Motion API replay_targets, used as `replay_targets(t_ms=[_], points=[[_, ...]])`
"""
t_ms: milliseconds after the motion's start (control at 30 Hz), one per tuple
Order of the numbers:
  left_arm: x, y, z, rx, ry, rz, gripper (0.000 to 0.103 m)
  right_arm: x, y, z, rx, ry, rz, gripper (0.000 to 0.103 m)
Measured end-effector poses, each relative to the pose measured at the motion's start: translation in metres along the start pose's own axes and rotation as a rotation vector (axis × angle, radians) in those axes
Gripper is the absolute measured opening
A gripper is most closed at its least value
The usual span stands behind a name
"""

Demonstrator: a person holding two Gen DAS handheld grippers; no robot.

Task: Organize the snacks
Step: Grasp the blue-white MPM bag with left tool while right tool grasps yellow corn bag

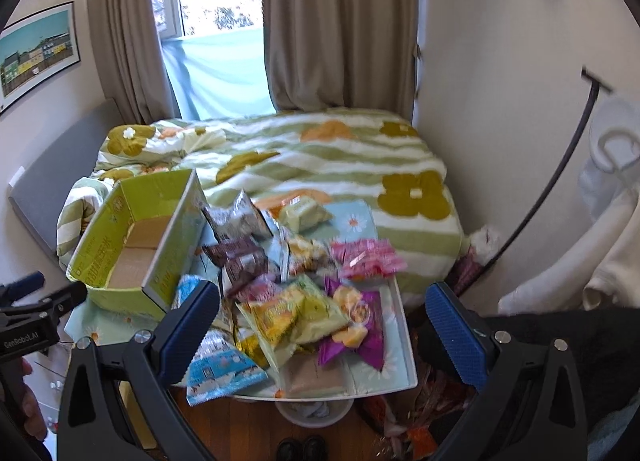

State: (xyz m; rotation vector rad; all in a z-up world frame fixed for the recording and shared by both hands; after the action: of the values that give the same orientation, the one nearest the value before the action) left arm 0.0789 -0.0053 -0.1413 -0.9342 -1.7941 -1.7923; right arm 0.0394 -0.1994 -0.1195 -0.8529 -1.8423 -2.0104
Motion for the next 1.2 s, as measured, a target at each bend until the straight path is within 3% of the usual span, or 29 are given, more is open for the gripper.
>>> replay_targets(t_ms=[267,500,800,933,967,1100,1200], points=[[-0.068,-0.045,-0.019,0.131,0.003,0.181,0.102,-0.06,-0.037,-0.017,0.001,0.116,0.142,0.103],[-0.113,-0.069,-0.036,0.22,0.071,0.248,0.102,-0.122,-0.054,-0.003,0.153,0.33,0.237,0.103],[-0.16,-0.089,-0.04,0.278,0.164,0.3,0.102,-0.179,-0.069,0.011,0.243,0.445,0.322,0.103],[-0.174,-0.1,-0.033,0.316,0.165,0.324,0.102,-0.191,-0.078,0.014,0.253,0.47,0.358,0.103],[-0.177,-0.103,-0.031,0.328,0.16,0.329,0.1,-0.195,-0.08,0.016,0.257,0.474,0.367,0.103],[-0.187,-0.115,-0.027,0.364,0.132,0.366,0.072,-0.204,-0.087,0.023,0.28,0.502,0.397,0.103],[-0.189,-0.121,-0.022,0.393,0.117,0.373,0.069,-0.207,-0.091,0.029,0.299,0.507,0.404,0.103]])
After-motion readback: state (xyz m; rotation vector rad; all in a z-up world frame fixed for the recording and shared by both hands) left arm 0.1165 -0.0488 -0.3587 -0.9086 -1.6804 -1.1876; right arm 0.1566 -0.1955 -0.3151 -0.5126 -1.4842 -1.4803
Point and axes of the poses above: each gripper's, at about its wrist camera, not at the fingertips, and x roughly against the way its jaws point, z to its left, y to its top, the point moved 5 cm from there along -x, roughly the way its jaws point, and after that the axes turned 10 degrees about -z, right-handed, at the moved point
